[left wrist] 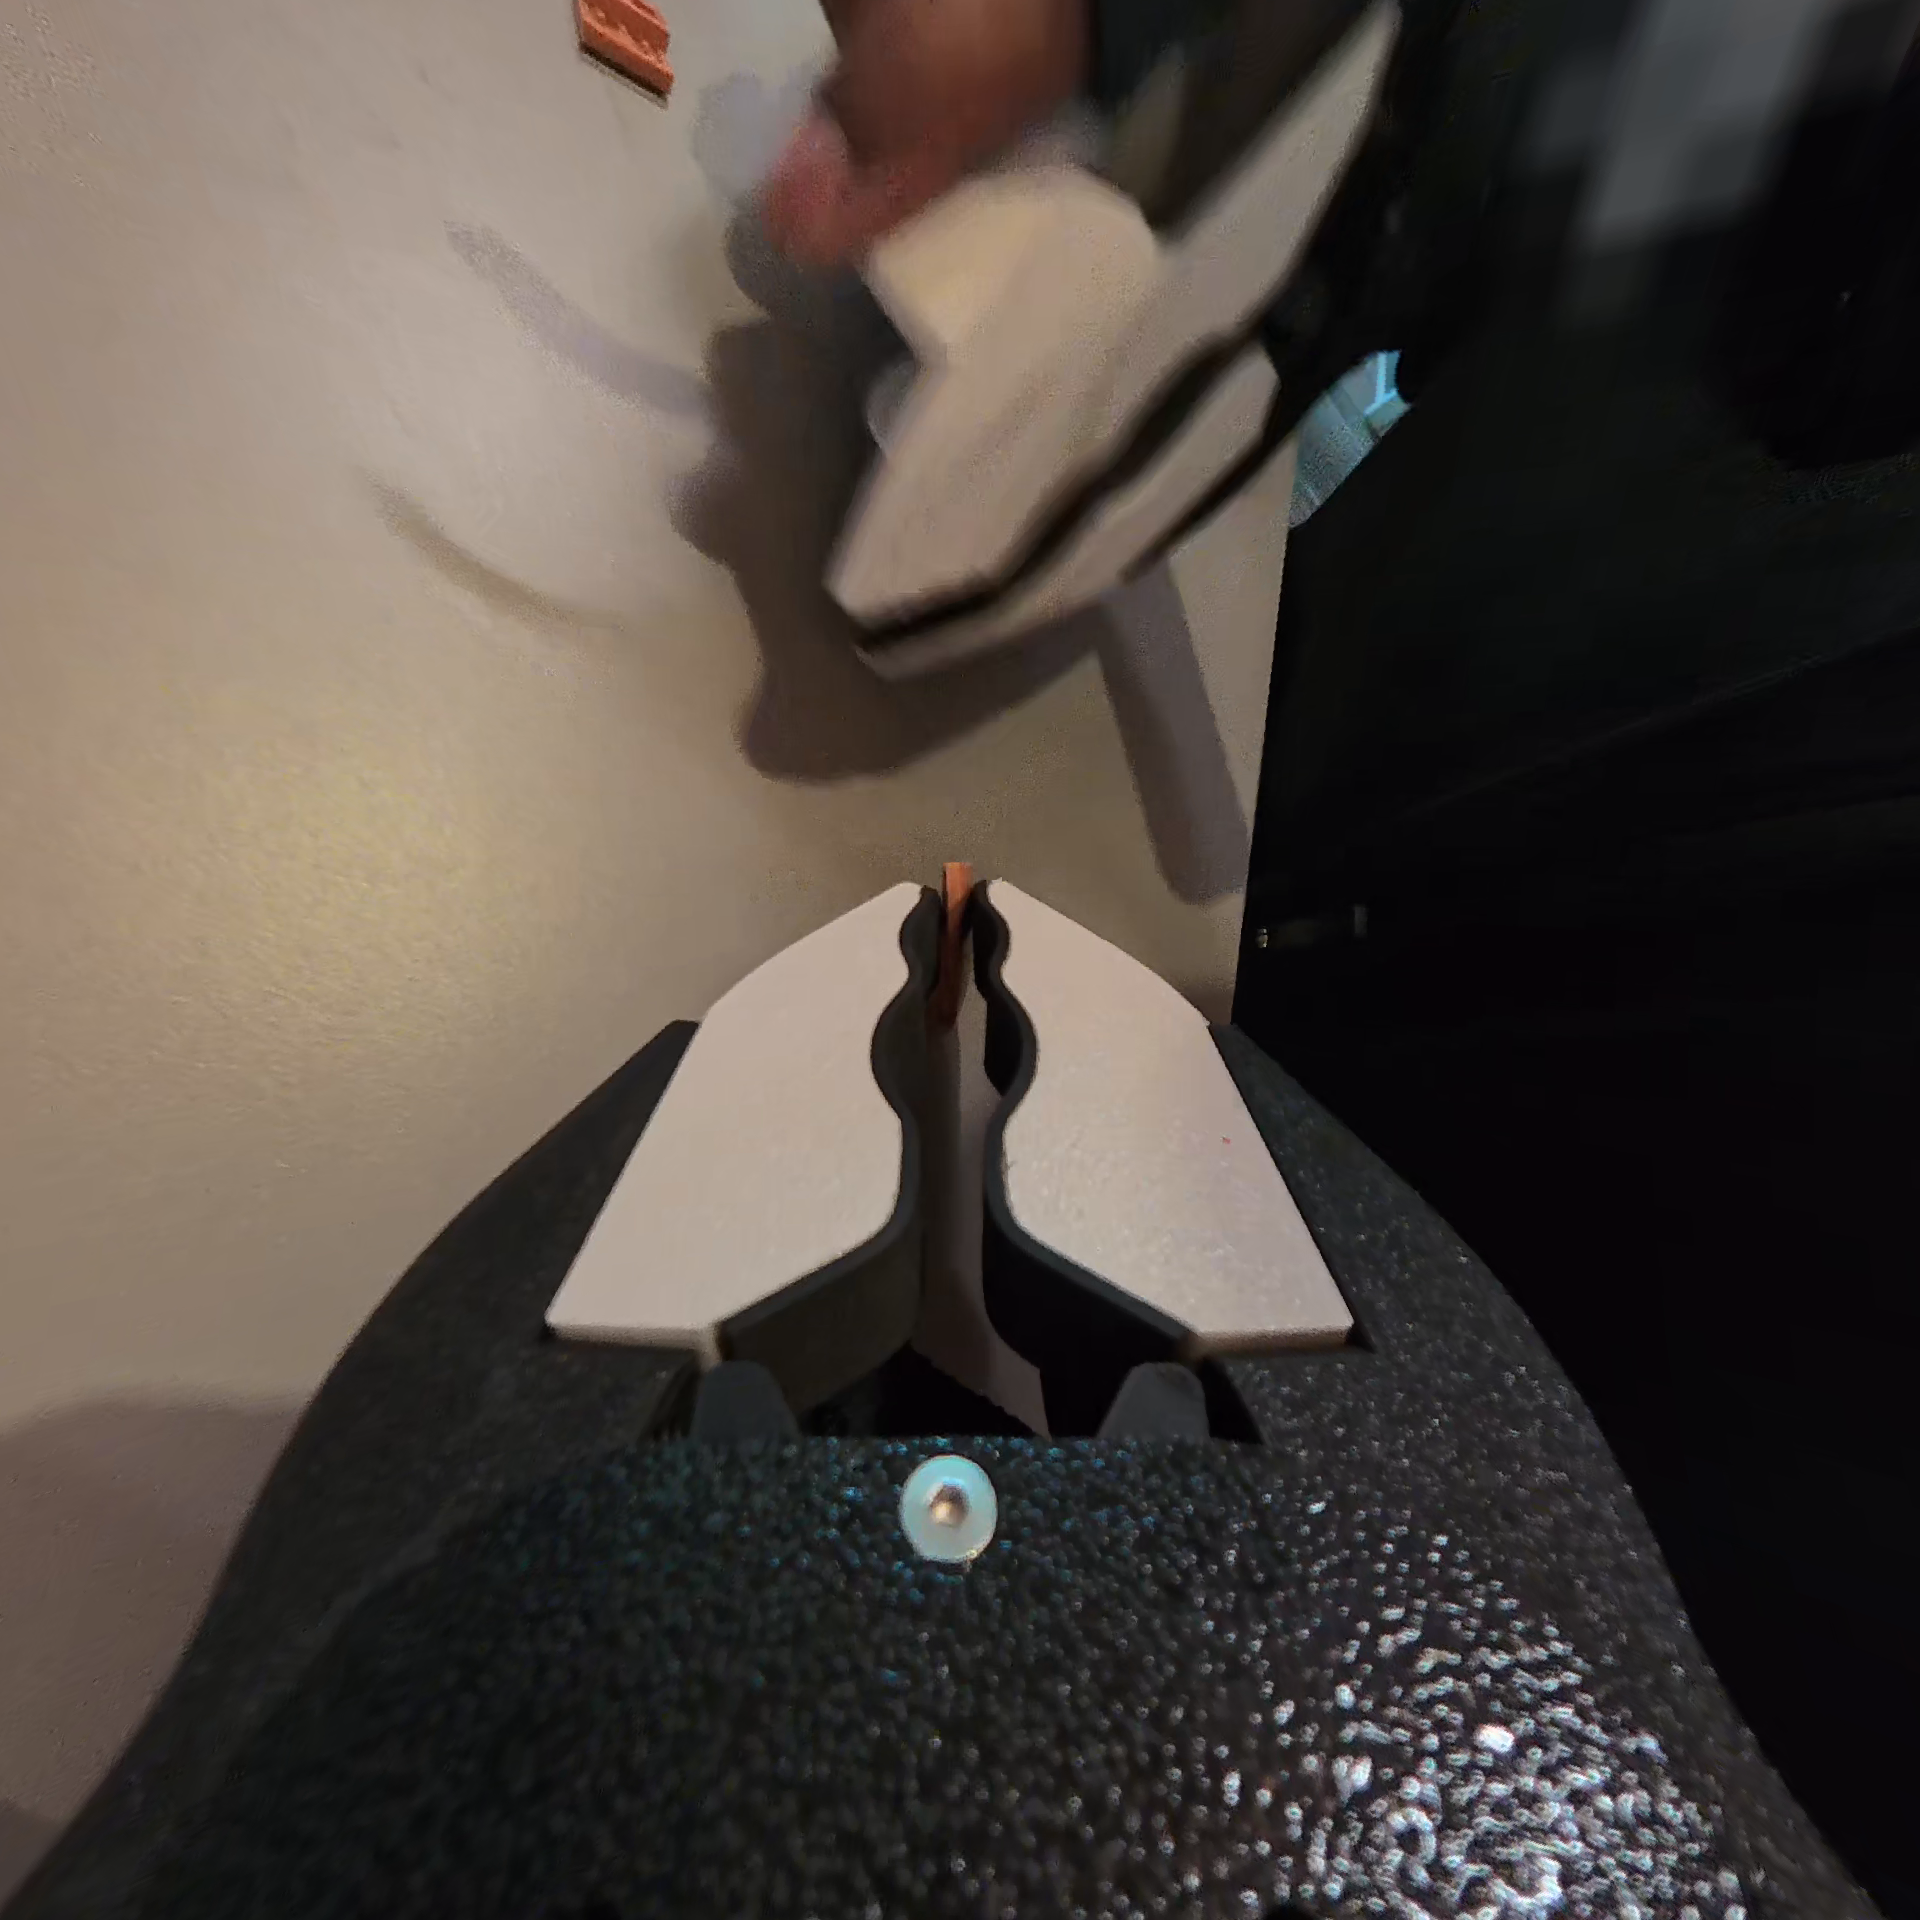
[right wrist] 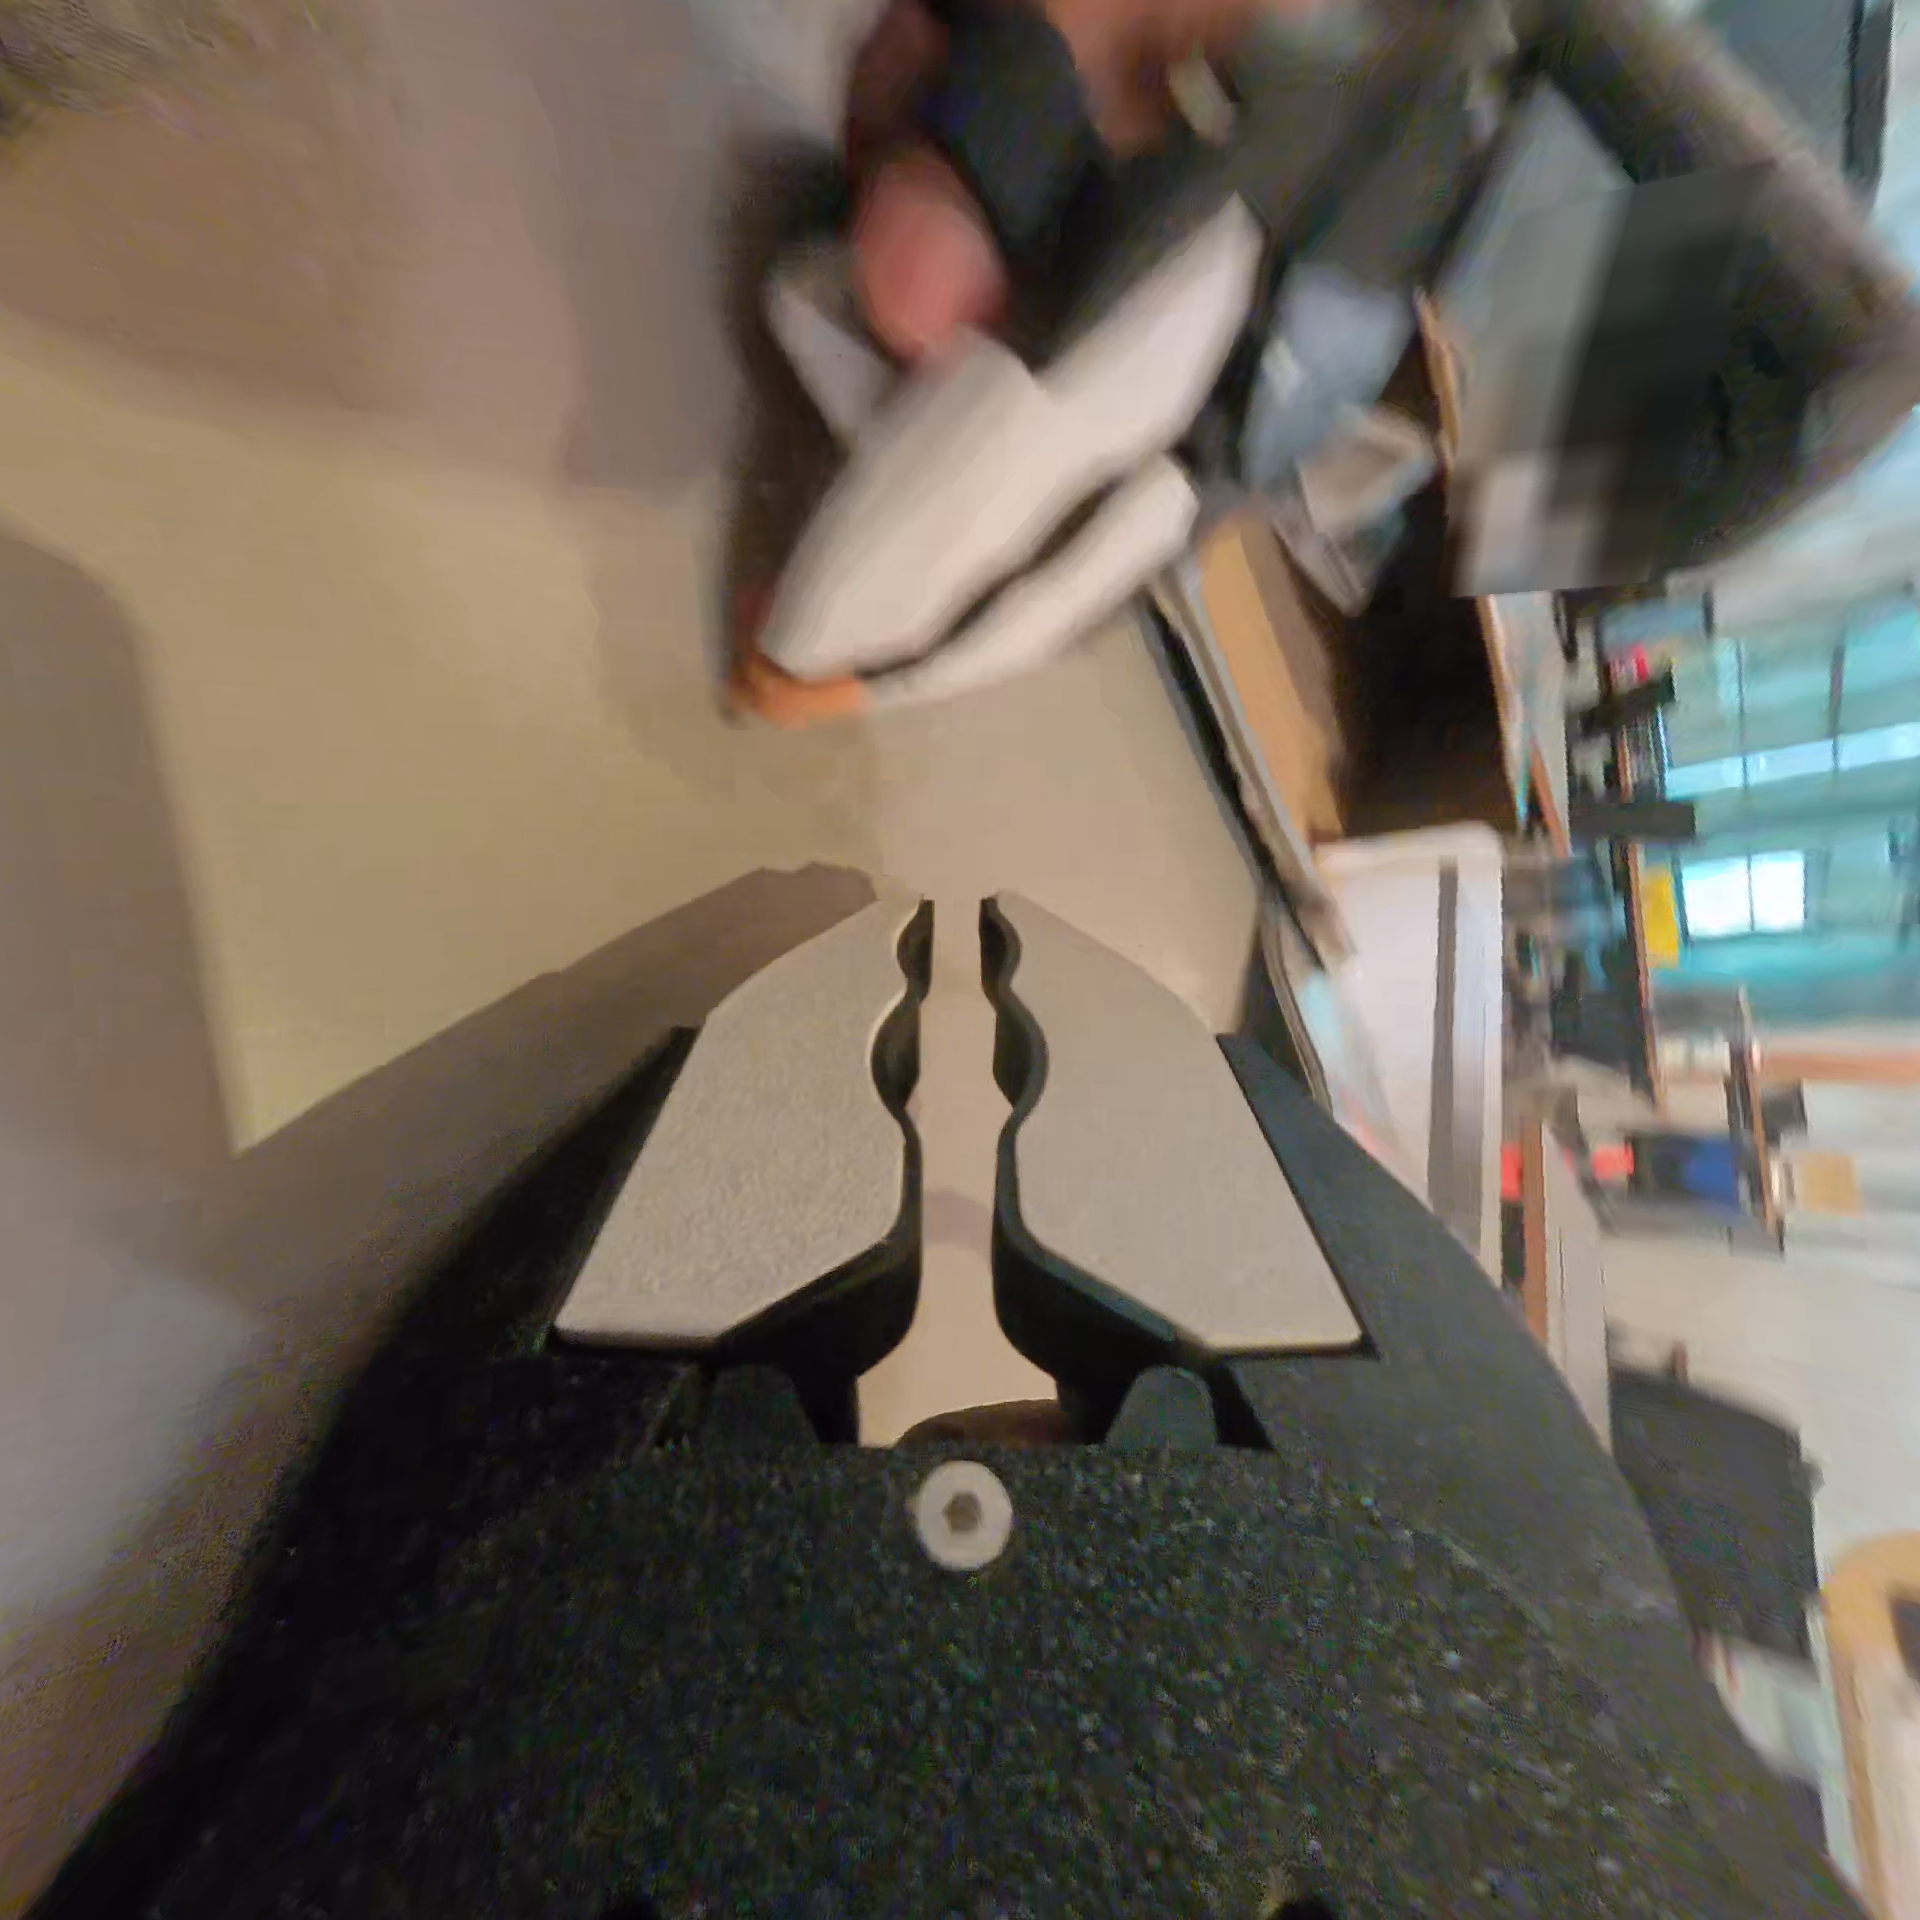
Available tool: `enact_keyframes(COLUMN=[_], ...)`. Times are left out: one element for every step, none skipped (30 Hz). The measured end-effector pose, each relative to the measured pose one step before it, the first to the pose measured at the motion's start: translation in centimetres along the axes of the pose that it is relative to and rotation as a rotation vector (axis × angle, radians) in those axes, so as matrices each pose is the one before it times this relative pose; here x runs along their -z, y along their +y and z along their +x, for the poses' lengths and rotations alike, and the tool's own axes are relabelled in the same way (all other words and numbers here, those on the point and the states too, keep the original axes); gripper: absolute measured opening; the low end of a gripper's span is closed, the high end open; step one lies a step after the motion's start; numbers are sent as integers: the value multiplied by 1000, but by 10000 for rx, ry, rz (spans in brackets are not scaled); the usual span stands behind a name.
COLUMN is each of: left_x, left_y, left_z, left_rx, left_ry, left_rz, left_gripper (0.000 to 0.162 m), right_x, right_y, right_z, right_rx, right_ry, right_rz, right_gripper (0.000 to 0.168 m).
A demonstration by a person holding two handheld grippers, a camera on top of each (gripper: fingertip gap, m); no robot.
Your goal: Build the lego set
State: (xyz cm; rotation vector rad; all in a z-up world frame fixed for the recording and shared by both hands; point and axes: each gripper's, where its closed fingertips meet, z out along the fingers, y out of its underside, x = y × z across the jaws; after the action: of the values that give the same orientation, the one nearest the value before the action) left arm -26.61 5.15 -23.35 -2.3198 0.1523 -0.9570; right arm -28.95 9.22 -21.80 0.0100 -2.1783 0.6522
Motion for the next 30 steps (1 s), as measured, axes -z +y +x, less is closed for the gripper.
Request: enact_keyframes(left_x=[9,12,16,9,4,7,12,8,26,54,54,43,22,2,-12,-23,-34,-38,-31,-19,-11,-3,-5,4,27,59,70,62,50,39], left_y=[-69,-49,-69,-80,-101,-118,-115,-114,-134,-159,-170,-162,-141,-128,-142,-100,-87,-89,-68,-58,-33,-11,-7,0,-33,-108,-118,-98,-85,-131], left_z=[-57,-62,-74,-88,-84,-117,-113,-127,-133,-192,-229,-213,-182,-158,-145,-106,-70,-53,-33,-33,-27,-18,14,6,-27,-73,-87,-99,-115,-109], left_rx=[4,2,2,-6,10,3,-21,-15,15,40,40,22,9,13,-17,-49,-41,-19,-19,-25,-12,-20,-25,-2,4,-8,-15,-12,-13,-25], left_ry=[-33,-33,-36,-43,-37,-43,-49,-40,-38,-54,-74,-72,-60,-46,-42,-26,-2,20,25,11,9,10,19,24,0,-19,-26,-34,-34,-27], left_rz=[40,35,33,42,44,43,39,39,51,72,73,58,35,20,13,-7,-16,-8,-10,-4,-7,-10,-10,-4,21,59,67,45,39,52], left_gripper=[5,5,5,5,5,5,5,5,5,5,5,5,5,5,5,5,5,5,5,5,5,5,5,5,5,5,5,5,5,5], right_x=[-108,-287,-491,-643,-728,-683,-523,-283,-135,-100,-91,-106,-150,-234,-247,-192,-181,-169,-141,-113,-67,-46,-36,-39,-9,33,54,68,53,21], right_y=[1747,1941,1970,1717,1433,896,346,12,-71,19,88,-4,-18,43,-90,-210,-188,-131,-91,-26,52,83,79,46,31,48,49,66,68,47], right_z=[1309,1294,1398,1113,678,361,305,532,638,538,317,52,-43,36,-41,-59,87,21,-62,16,-53,-110,-149,-81,-7,-74,-161,-193,-175,-101], right_rx=[-494,-503,-640,-817,-1034,-1031,-809,-536,-302,-122,-20,82,123,147,268,298,178,43,-63,-120,-159,-179,-222,-254,-175,-129,-111,-86,-81,-70], right_ry=[362,291,325,83,-255,-437,-383,-103,82,110,36,-73,-96,-28,-49,-43,-16,-179,-320,-310,-362,-375,-365,-280,-162,-161,-185,-170,-130,-71], right_rz=[-669,-771,-830,-760,-728,-482,-149,55,58,-74,-177,-147,-140,-210,-116,-8,-19,-42,-49,-78,-110,-120,-97,-64,-35,-13,-9,8,27,45], right_gripper=[8,8,9,12,15,22,28,29,29,29,29,29,29,29,30,29,28,27,26,26,25,22,19,18,18,20,24,28,30,30])
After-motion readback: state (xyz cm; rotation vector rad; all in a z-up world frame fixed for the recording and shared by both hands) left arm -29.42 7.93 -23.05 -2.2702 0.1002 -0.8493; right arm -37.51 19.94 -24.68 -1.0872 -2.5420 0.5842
